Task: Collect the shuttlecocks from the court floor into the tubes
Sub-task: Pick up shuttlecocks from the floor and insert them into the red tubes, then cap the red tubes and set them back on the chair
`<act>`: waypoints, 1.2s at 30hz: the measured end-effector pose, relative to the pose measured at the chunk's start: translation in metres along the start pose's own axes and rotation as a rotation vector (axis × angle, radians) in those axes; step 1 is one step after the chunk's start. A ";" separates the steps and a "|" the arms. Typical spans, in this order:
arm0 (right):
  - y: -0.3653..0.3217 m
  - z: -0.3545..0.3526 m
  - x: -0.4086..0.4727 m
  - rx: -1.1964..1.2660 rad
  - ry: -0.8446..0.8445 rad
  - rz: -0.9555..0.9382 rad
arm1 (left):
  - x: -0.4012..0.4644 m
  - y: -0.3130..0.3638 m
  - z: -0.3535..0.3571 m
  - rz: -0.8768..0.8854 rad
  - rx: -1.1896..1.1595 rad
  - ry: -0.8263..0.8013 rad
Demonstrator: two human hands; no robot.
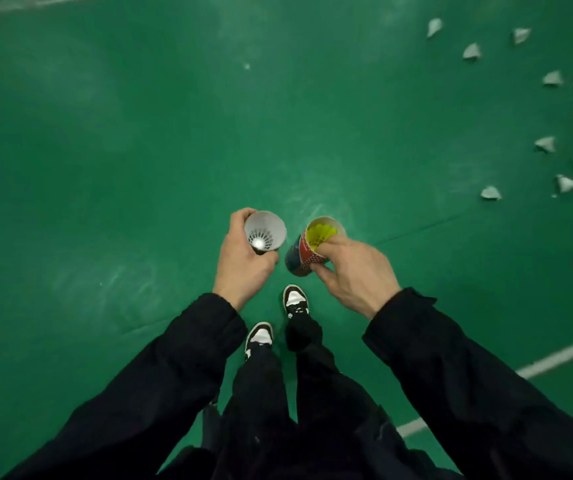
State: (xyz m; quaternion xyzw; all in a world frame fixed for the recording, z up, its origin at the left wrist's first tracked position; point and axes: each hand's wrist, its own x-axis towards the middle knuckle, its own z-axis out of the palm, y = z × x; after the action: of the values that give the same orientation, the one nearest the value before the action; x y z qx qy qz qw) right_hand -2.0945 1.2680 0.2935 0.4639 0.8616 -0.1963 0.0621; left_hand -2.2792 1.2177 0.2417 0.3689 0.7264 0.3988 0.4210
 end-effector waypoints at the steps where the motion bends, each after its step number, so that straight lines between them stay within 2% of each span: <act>1: 0.007 -0.015 -0.022 0.010 0.036 0.050 | -0.004 0.023 0.011 0.039 0.022 -0.037; 6: 0.053 -0.068 -0.137 0.037 0.201 0.335 | -0.046 0.127 0.093 0.256 0.138 -0.313; 11: 0.115 -0.074 -0.276 0.096 0.332 0.600 | -0.135 0.191 0.214 0.462 0.229 -0.634; 17: 0.211 -0.037 -0.465 0.208 0.454 0.948 | -0.276 0.206 0.394 0.547 0.328 -1.058; 24: 0.286 -0.003 -0.676 0.314 0.538 1.305 | -0.455 0.207 0.576 0.632 0.372 -1.409; 33: 0.373 0.046 -0.871 0.392 0.674 1.657 | -0.635 0.211 0.775 0.860 0.537 -1.845; 36: 0.415 0.063 -0.931 0.413 0.666 1.746 | -0.683 0.209 0.850 0.932 0.595 -2.030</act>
State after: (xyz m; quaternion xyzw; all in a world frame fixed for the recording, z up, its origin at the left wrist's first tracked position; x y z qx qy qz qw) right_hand -1.2339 0.7260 0.3882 0.9766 0.1335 -0.0869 -0.1449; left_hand -1.2118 0.9365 0.3665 0.8363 -0.0875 -0.1515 0.5196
